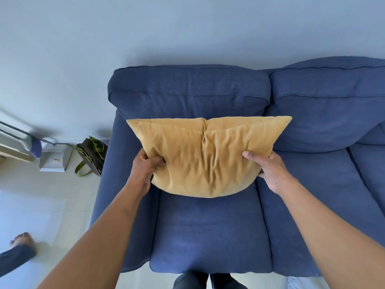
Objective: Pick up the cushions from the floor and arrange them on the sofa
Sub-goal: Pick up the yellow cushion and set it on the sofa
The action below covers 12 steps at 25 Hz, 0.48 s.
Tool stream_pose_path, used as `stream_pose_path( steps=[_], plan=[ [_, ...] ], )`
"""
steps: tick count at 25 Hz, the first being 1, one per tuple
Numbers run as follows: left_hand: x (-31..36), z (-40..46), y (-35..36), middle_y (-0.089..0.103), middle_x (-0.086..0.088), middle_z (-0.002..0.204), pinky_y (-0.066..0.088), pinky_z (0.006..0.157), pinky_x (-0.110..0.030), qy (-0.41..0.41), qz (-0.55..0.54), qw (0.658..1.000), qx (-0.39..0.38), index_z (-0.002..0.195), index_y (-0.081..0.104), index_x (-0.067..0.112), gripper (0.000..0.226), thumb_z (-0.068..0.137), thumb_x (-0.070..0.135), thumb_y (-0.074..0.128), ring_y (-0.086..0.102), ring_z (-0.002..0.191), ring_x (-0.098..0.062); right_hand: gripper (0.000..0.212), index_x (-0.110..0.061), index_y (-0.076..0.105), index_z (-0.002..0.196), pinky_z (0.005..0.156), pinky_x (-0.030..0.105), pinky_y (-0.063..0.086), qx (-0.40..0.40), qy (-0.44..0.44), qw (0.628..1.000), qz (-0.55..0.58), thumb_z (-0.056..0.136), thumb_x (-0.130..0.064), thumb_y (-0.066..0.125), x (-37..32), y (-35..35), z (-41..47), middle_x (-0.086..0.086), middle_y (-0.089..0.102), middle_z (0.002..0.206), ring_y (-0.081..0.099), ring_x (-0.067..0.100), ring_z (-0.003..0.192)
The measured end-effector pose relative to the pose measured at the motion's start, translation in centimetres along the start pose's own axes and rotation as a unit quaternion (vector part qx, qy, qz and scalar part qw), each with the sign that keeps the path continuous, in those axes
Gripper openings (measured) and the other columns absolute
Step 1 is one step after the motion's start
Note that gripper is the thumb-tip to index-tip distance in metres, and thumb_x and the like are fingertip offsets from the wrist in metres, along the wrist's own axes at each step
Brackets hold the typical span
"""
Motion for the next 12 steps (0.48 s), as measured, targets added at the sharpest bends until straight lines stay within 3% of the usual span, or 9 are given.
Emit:
stream_pose_path(
  steps=[8,12],
  plan=[
    [-1.1,10.0,1.0,0.077,-0.005,0.115,0.058,0.085,-0.04,-0.029,0.019,0.999,0.028,0.119,0.067,0.017,0.051,0.074,-0.008,0.071,0.072,0.105,-0.025,0.07,-0.029,0.066,0.127,0.106,0.051,0.049,0.051,0.007,0.998,-0.02,0.063,-0.04,0.094,0.3,0.7,9.0,-0.011,0.078,0.12,0.068,0.015,0.117],
    [-4.1,13.8,0.9,0.074,-0.008,0.119,0.061,0.082,-0.038,-0.084,0.049,0.995,0.038,0.131,0.06,0.011,0.055,0.079,-0.005,0.069,0.072,0.109,-0.029,0.06,-0.027,0.063,0.13,0.107,0.054,0.047,0.085,0.066,0.991,-0.081,0.077,-0.04,0.088,2.9,0.4,12.9,-0.009,0.069,0.131,0.061,0.02,0.125]
  ],
)
Point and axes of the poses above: each hand's wrist, its own z-axis towards the middle knuckle, its own y-axis out of the palm, x = y × z, the point moved 2 cm from there along z, towards the middle knuckle
